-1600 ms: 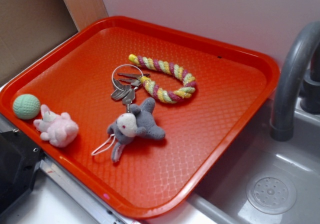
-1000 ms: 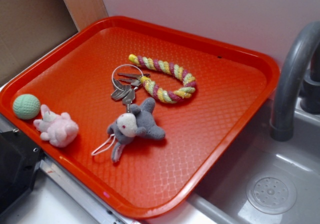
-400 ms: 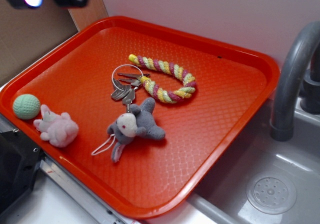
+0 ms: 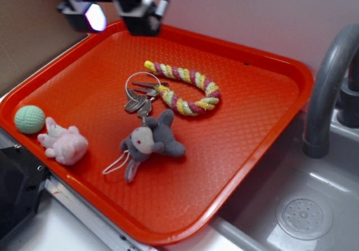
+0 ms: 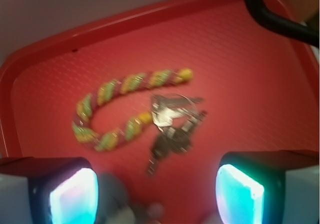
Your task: Grab the multicolored rope.
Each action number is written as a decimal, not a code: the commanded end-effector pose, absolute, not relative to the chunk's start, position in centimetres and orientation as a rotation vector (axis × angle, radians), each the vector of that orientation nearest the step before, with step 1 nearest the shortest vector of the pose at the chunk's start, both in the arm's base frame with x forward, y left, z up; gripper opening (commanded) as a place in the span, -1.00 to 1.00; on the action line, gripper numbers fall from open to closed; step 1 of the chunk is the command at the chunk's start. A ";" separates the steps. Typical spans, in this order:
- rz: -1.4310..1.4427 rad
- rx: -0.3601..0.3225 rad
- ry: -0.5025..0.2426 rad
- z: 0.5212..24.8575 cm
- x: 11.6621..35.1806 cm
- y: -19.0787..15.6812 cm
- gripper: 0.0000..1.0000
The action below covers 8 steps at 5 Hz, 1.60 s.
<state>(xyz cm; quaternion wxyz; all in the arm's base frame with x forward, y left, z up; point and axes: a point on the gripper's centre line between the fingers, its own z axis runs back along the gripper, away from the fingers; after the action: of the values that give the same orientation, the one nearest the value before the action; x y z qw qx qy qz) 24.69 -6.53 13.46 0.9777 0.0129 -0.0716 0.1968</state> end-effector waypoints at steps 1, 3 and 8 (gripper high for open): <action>0.331 0.053 -0.141 10.2 28.6 -8.7 1.00; 0.291 0.090 -0.090 5.8 30.9 -8.2 1.00; 0.086 -0.007 -0.062 1.4 29.1 -11.3 -1.00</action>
<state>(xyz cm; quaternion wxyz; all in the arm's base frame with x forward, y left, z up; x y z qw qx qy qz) 29.66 -10.92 1.67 0.9979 -0.0060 -0.0326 0.0548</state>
